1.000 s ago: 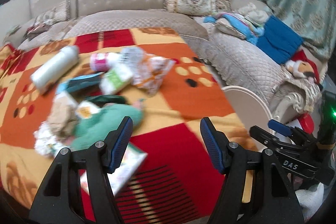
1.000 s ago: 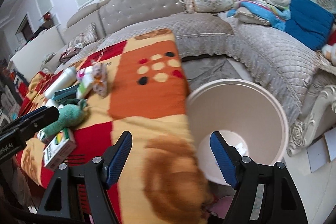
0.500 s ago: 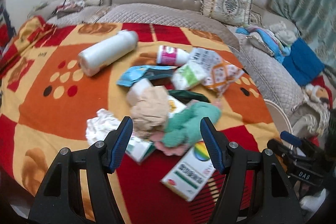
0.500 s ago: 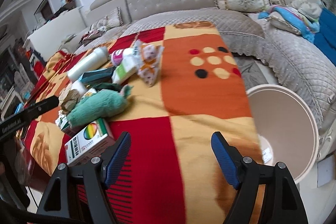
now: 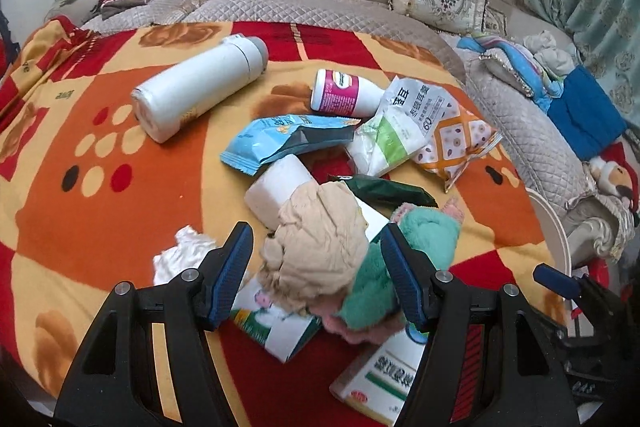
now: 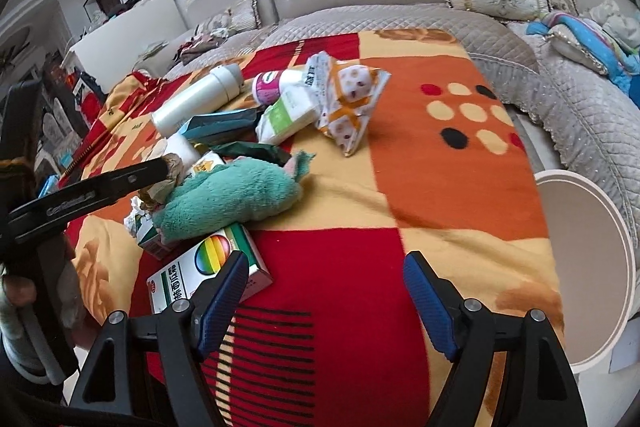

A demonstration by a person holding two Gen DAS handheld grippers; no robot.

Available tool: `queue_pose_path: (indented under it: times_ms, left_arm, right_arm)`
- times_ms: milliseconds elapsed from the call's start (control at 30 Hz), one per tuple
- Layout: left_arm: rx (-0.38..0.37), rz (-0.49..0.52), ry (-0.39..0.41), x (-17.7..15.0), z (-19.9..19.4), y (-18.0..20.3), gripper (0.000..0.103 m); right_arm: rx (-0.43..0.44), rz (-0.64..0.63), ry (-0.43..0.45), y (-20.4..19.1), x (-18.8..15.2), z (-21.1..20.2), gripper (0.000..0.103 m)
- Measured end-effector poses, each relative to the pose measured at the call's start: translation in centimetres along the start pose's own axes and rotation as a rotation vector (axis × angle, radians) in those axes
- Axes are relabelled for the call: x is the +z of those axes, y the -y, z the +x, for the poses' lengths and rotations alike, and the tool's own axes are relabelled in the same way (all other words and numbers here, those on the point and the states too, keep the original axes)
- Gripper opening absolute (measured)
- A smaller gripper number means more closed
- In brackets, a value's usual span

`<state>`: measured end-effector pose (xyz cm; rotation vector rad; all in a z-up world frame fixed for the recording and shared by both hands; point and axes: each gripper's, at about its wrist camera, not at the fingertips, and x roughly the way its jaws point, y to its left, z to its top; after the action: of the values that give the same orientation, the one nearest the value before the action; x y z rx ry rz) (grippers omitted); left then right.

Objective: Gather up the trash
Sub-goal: 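Grasp the beige cloth with the left gripper while the right gripper grasps the green towel, then carry the cloth and towel over the white bin and release both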

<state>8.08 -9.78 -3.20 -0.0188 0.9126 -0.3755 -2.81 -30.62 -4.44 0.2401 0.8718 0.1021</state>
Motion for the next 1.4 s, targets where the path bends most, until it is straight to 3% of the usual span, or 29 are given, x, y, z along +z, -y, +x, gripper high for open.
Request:
queue_pose_path:
  times_ms: [67, 167, 333, 733, 933, 967, 1033, 1133, 1400]
  left_arm:
    - [-0.021, -0.001, -0.003, 0.0, 0.2, -0.1, 0.035]
    - [-0.041, 0.006, -0.002, 0.0, -0.3, -0.4, 0.032]
    - [-0.063, 0.0, 0.036, 0.2, -2.3, -1.5, 0.031]
    - [-0.002, -0.008, 0.08, 0.0, -4.5, -3.8, 0.031]
    - [0.008, -0.018, 0.083, -0.2, -4.7, -4.4, 0.031]
    - [0.005, -0.022, 0.081, -0.3, -4.7, -4.5, 0.031]
    - [0.005, -0.025, 0.083, -0.4, -4.8, -4.5, 0.031]
    - [-0.002, -0.026, 0.084, -0.4, -5.0, -4.3, 0.031]
    - [-0.038, 0.004, 0.101, -0.4, -5.6, -1.7, 0.031]
  right_arm:
    - [0.009, -0.001, -0.006, -0.2, 0.1, 0.3, 0.078]
    - [0.025, 0.002, -0.012, -0.5, 0.3, 0.6, 0.078]
    - [0.094, 0.031, -0.035, -1.1, 1.4, 1.6, 0.078]
    - [0.221, 0.121, -0.144, -4.1, 4.4, 7.2, 0.078]
    - [0.184, 0.096, -0.152, -5.4, 5.0, 9.3, 0.079]
    - [0.182, 0.09, -0.158, -5.4, 4.9, 9.9, 0.077]
    - [0.186, 0.079, -0.144, -5.5, 4.8, 10.1, 0.057]
    - [0.212, 0.08, -0.115, -4.9, 4.7, 9.1, 0.048]
    - [0.233, 0.051, -0.021, -3.7, 4.7, 4.4, 0.048]
